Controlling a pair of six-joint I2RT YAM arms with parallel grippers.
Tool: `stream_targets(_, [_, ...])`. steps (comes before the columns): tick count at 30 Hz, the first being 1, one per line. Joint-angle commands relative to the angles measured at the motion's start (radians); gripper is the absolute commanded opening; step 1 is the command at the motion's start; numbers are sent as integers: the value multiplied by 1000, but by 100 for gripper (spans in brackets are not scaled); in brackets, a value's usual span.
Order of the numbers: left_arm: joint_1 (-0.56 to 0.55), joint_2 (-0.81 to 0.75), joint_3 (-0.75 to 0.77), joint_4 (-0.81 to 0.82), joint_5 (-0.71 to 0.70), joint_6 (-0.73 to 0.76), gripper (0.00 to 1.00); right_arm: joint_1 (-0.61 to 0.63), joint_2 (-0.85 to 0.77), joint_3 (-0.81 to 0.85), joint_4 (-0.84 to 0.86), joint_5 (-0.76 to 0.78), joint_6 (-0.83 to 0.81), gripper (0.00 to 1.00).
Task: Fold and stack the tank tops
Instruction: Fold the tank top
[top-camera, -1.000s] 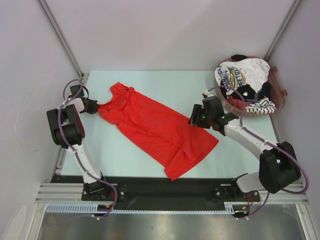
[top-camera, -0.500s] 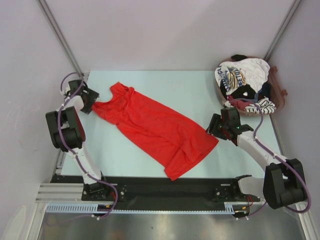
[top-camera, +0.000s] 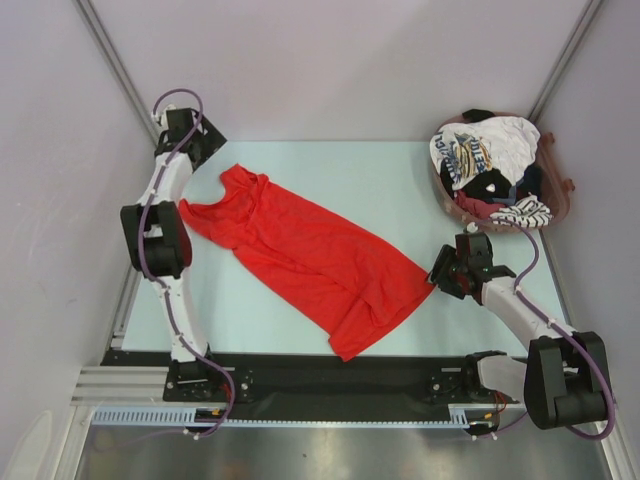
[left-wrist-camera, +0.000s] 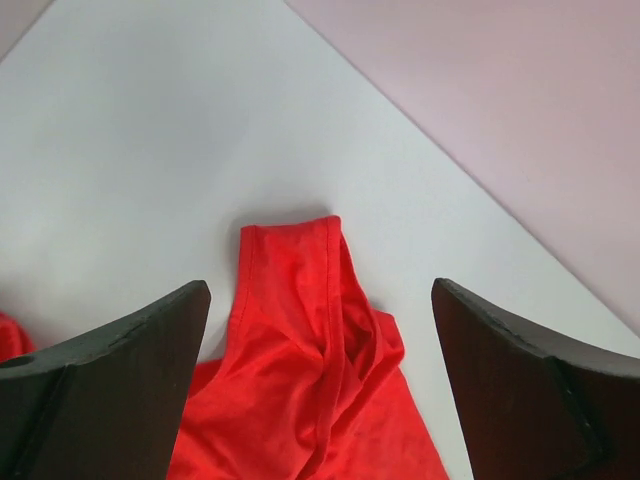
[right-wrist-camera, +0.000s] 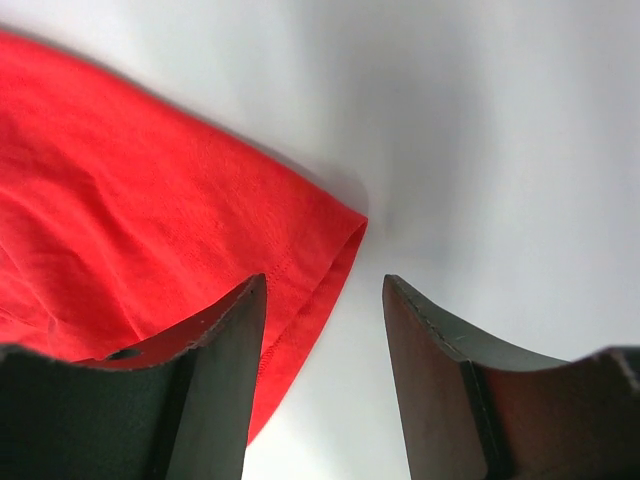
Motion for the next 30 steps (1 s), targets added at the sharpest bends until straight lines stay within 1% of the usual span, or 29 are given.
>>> stream_targets(1, [-2, 122, 83, -92, 21, 38, 98, -9, -21, 1, 24, -18, 1, 56])
stream_targets(3, [-2, 182, 141, -103, 39, 24, 97, -13, -24, -1, 23, -15, -7, 56])
stream_targets(7, [-5, 254, 210, -115, 65, 1, 94, -19, -27, -7, 14, -21, -5, 56])
stream_targets(9, [-10, 276, 215, -108, 93, -16, 93, -21, -34, -11, 9, -14, 1, 57])
stream_targets(12, [-22, 283, 204, -105, 84, -33, 93, -26, -47, -27, 9, 0, 5, 61])
stream_targets(14, [-25, 287, 190, -76, 90, -48, 92, -30, -46, -31, 18, 0, 5, 61])
stream_targets(16, [-28, 303, 189, -60, 116, -60, 88, -32, -31, -36, 30, -3, 7, 61])
stream_targets(17, [-28, 313, 192, -48, 127, -74, 83, -32, -23, -34, 31, -5, 8, 61])
stream_targets(19, [-31, 340, 208, -40, 165, -91, 77, -33, -4, -30, 37, -15, 7, 61])
stream_targets(21, [-33, 357, 227, -45, 174, -106, 77, -33, 2, -33, 44, -26, 11, 61])
stream_targets(24, [-35, 343, 204, -22, 168, -102, 79, -35, 14, -33, 60, -47, 22, 60])
stream_targets(27, [-33, 342, 202, -5, 183, -100, 72, -35, 57, -34, 90, -67, 39, 58])
stream_targets(28, [-33, 343, 204, 0, 188, -102, 68, -35, 71, -31, 107, -72, 48, 57])
stream_targets(29, [-33, 348, 205, 10, 202, -111, 59, -35, 104, -24, 116, -86, 53, 57])
stream_targets(30, [-33, 355, 205, 17, 213, -118, 55, -33, 117, -21, 124, -86, 60, 54])
